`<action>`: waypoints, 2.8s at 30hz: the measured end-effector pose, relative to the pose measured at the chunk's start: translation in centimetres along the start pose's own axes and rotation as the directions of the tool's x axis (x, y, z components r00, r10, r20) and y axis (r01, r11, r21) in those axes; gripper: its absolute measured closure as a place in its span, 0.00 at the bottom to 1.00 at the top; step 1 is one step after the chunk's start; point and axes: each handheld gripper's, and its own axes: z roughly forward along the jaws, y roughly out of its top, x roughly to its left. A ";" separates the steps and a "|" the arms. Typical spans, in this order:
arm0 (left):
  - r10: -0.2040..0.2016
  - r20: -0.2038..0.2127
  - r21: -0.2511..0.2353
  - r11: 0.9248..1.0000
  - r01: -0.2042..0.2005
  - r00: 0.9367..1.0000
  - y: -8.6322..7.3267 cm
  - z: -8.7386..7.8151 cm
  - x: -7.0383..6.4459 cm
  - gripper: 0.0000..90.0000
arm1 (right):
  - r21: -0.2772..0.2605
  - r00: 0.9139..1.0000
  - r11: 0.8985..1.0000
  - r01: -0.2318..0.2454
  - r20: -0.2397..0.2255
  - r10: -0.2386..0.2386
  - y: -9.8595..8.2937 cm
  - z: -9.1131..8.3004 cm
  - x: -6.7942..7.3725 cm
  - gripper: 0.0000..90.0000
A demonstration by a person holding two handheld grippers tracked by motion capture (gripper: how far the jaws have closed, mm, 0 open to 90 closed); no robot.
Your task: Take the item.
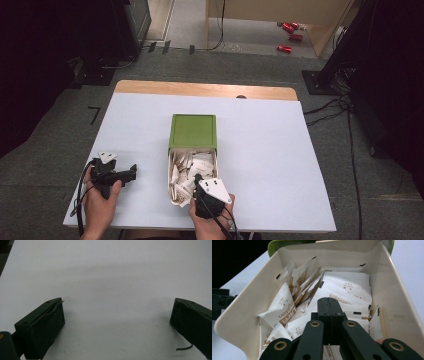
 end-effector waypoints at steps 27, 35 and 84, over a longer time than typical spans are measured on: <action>0.000 0.000 0.001 1.000 0.000 1.000 0.0 0.0 0.0 0.00 | 0.084 0.992 0.989 0.122 0.002 -0.122 -1.2 -0.5 1.6 0.43; -0.001 0.000 -0.001 1.000 0.001 1.000 0.0 0.0 0.0 0.00 | 0.089 0.995 0.992 0.087 0.042 -0.091 -1.8 -0.3 1.1 0.62; 0.000 0.000 -0.001 1.000 0.000 1.000 0.0 0.0 0.0 0.00 | -0.067 0.991 0.997 0.041 -0.121 -0.049 4.3 -3.5 0.2 0.79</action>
